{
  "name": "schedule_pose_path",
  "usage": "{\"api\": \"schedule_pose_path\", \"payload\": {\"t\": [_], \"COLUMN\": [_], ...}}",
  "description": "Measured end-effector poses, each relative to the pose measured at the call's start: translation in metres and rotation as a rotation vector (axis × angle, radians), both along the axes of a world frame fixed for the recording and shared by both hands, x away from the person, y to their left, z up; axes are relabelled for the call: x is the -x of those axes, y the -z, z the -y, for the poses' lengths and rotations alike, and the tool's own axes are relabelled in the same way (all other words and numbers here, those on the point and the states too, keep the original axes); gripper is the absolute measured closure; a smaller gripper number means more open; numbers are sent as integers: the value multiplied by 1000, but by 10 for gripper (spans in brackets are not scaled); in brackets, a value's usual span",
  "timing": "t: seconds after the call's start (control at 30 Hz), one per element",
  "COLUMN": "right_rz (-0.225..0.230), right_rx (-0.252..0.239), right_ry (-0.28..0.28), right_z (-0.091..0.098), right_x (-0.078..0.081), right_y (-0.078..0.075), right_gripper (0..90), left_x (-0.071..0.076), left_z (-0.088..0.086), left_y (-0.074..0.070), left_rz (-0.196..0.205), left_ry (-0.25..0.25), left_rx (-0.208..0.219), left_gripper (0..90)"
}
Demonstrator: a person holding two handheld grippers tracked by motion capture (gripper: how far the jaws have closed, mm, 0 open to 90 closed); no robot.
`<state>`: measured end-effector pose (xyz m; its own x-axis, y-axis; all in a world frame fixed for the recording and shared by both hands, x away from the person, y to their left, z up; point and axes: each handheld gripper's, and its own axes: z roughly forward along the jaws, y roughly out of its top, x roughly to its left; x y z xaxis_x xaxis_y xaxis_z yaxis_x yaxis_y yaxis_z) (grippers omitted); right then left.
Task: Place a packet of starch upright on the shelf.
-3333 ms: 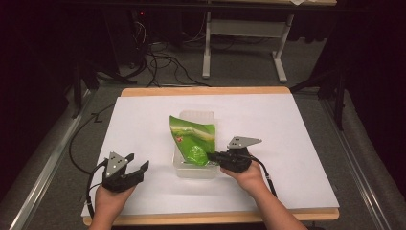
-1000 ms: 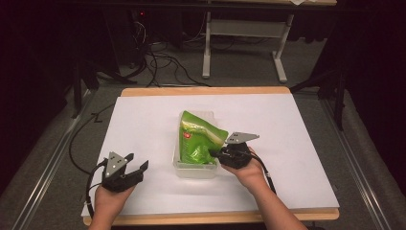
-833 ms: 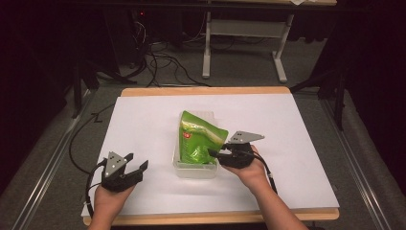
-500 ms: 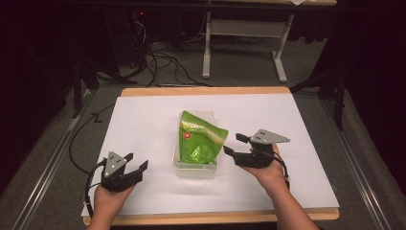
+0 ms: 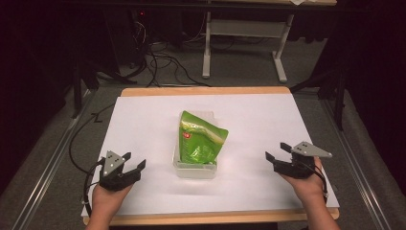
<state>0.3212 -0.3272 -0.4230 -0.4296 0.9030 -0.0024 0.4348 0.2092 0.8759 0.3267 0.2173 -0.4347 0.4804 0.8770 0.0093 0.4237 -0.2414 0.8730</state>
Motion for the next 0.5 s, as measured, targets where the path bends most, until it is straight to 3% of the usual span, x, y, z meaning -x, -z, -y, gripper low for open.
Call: {"api": "schedule_pose_path", "payload": {"t": [0.03, 0.1, 0.23, 0.5], "right_rz": [2, -6, -26, -29], "right_rx": [-22, -39, 0, -23], "right_ry": [37, 52, 34, 43], "right_z": [7, 8, 4, 10], "right_x": [0, -1, -4, -6], "right_y": [1, 4, 8, 9], "right_gripper": [300, 300, 302, 301], "left_x": [-2, -4, -7, -6], "left_z": [-2, -3, -3, 1], "left_y": [1, 2, 3, 3], "left_rz": [-4, -14, -22, -28], "left_ry": [-9, -20, -35, -32], "left_rx": [2, 3, -1, -9], "left_gripper": [382, 381, 380, 379]}}
